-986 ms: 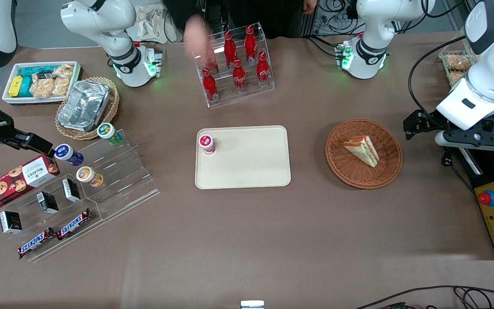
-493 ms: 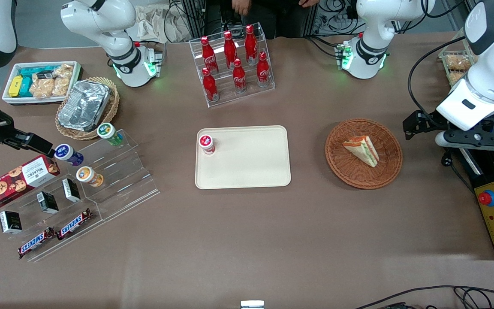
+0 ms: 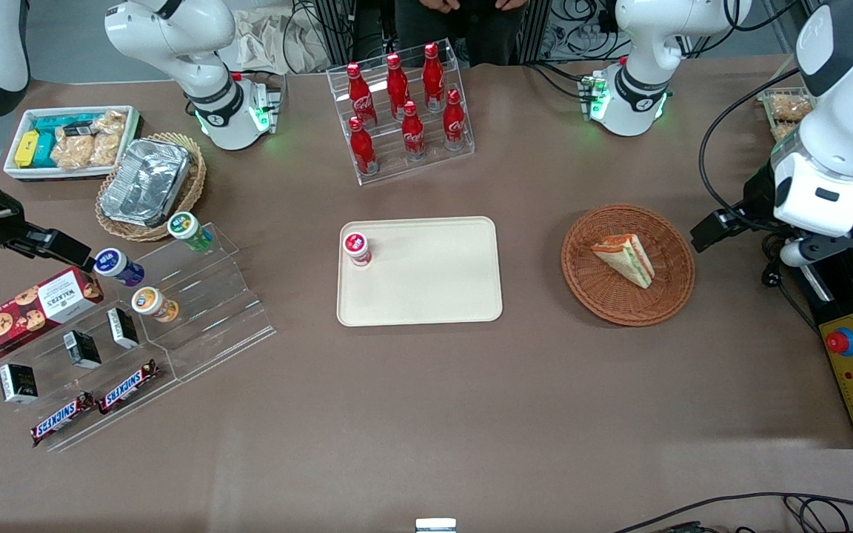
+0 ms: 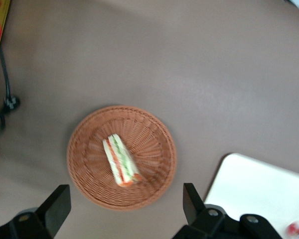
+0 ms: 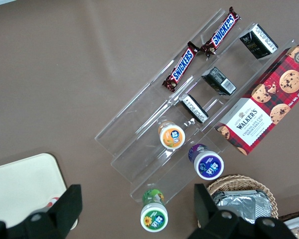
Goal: Place sandwich from basket to tray
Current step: 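Move the left gripper over the sandwich in the wicker basket, then lower the open left gripper and close it on the sandwich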
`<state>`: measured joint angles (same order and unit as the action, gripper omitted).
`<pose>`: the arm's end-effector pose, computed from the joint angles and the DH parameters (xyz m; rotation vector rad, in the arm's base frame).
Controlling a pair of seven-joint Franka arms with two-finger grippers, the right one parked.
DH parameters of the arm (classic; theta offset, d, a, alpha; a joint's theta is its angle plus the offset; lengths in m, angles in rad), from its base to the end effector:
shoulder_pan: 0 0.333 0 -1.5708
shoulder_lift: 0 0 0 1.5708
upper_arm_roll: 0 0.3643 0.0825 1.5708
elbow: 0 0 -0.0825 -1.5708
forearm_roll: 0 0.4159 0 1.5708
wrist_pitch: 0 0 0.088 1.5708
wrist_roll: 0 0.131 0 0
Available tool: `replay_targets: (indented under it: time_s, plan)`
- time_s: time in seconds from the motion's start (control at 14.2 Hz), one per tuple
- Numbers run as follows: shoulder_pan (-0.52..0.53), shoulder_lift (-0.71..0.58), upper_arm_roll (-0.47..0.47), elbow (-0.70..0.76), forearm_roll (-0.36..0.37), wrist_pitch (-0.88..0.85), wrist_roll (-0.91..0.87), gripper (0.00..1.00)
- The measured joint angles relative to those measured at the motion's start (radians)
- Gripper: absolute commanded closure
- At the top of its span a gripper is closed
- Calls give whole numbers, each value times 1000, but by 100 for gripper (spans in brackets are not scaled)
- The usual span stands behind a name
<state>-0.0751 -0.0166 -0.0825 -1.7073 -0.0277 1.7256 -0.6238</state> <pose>0.5839 -0.0964 0.6029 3.0187 0.7227 0.0346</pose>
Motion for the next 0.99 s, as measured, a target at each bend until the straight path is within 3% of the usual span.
replay_targets:
  time_s: [0.35, 0.7, 0.99]
  plan:
    - [-38, 0, -5, -17, -13, -1, -389, 0]
    - [-57, -1, -5, -149, -14, 35, -489, 0]
    - [-58, -54, -2, -407, -14, 256, -509, 0]
